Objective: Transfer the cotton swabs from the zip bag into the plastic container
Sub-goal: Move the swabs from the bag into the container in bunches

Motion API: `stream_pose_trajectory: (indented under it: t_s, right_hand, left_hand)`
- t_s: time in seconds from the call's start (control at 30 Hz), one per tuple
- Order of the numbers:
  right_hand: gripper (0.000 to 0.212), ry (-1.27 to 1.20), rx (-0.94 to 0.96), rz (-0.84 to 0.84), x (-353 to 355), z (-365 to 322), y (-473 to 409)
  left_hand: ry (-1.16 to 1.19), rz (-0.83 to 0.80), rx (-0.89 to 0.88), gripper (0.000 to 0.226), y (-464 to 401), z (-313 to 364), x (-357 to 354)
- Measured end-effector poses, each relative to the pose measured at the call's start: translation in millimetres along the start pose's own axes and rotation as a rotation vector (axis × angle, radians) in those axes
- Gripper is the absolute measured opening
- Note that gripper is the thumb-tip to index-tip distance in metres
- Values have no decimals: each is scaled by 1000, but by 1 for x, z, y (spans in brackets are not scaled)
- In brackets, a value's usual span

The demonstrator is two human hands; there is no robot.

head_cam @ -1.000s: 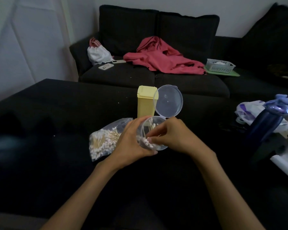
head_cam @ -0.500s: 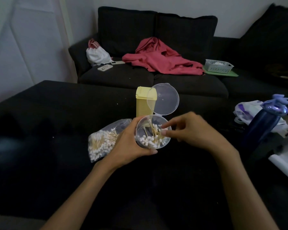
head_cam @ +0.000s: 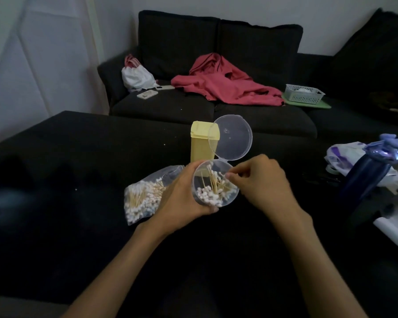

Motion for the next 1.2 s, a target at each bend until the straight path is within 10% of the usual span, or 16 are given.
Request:
stream_pose_trajectory:
  t_s: [0.47,1.03,1.2]
  right_hand:
    - [23,121,-22,176,-27,-1,3]
    - [24,15,127,-564,-32,-5,12]
    - [25,-92,230,-323,-4,-2,6]
  left_hand:
    - [-89,6,-85,90,5,27,-22]
    - [23,45,5,98,-3,6,7]
    - [-3,43,-11,97,-1,5,6]
Point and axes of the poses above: each hand's wrist, its own y-axis away from the middle knuckle, its own x-axis out of the back of the hand, z = x × y, the point moved 8 cm from there along -y, towards the middle knuckle, and after that the axes turned 4 degrees about y, right-handed, at the moved point
